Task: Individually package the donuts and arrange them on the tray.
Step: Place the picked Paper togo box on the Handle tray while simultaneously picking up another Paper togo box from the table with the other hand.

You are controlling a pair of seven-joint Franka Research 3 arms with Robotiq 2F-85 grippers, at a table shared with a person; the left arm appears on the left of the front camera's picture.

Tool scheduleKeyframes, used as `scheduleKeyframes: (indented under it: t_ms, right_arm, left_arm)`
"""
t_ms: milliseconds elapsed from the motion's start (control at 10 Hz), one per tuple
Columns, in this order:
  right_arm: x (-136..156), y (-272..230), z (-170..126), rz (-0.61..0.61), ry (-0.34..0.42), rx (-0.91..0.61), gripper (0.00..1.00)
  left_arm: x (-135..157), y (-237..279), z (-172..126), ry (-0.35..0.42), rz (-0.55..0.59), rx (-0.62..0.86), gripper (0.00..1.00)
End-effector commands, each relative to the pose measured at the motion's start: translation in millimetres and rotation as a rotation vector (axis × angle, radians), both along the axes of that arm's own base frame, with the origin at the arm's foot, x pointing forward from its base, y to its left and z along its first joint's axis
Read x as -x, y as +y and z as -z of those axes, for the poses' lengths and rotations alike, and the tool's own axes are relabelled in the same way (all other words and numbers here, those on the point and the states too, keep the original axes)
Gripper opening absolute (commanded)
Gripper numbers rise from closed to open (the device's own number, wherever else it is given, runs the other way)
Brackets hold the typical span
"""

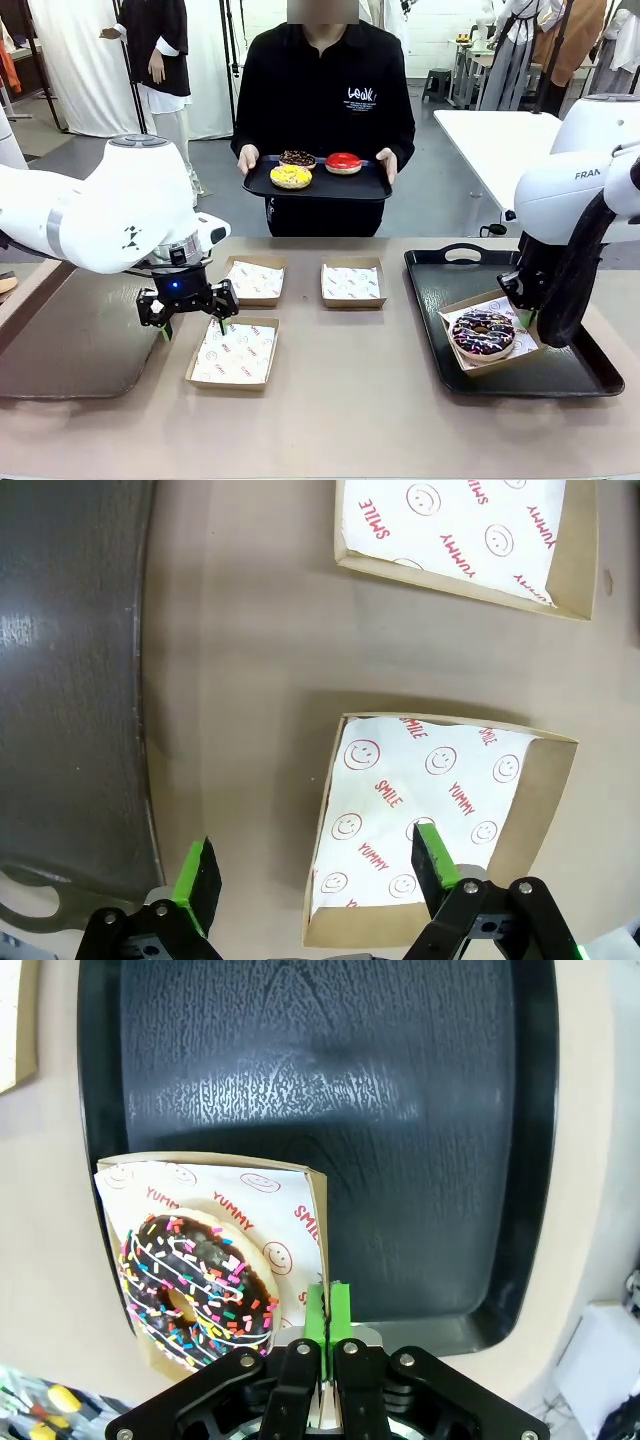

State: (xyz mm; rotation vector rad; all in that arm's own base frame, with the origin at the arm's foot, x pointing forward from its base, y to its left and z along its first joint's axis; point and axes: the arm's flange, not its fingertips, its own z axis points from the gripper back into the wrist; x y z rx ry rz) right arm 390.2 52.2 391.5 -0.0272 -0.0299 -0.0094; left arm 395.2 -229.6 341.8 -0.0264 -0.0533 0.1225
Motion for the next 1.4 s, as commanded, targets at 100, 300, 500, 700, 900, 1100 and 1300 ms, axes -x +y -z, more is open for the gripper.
scheduleKeyframes:
  t_ms: [100, 300, 500, 700, 900, 1100, 1300]
  right_arm:
    - [-6, -1, 10, 0.048, -0.007, -0.004, 0.01]
    - [-11, -3, 14, 0.065, 0.009, -0.004, 0.01]
    - [-17, -4, 17, 0.082, 0.016, -0.007, 0.01]
    - [-20, -5, 17, 0.092, 0.02, -0.009, 0.01]
    - [-20, -4, 17, 0.092, 0.022, -0.009, 0.01]
    - [-21, -4, 18, 0.1, 0.025, -0.019, 0.01]
    - [-21, -3, 19, 0.093, 0.031, -0.028, 0.01]
  left_arm:
    - [5, -6, 1, -0.017, 0.107, -0.02, 1.0]
    - [7, -5, 4, -0.029, 0.151, -0.015, 1.0]
    - [6, -5, 12, -0.05, 0.181, -0.005, 1.0]
    - [6, -5, 13, -0.068, 0.196, -0.002, 1.0]
    - [6, -4, 14, -0.072, 0.213, -0.005, 1.0]
    - [5, -4, 16, -0.069, 0.227, -0.007, 1.0]
    - [5, -5, 20, -0.063, 0.237, -0.004, 1.0]
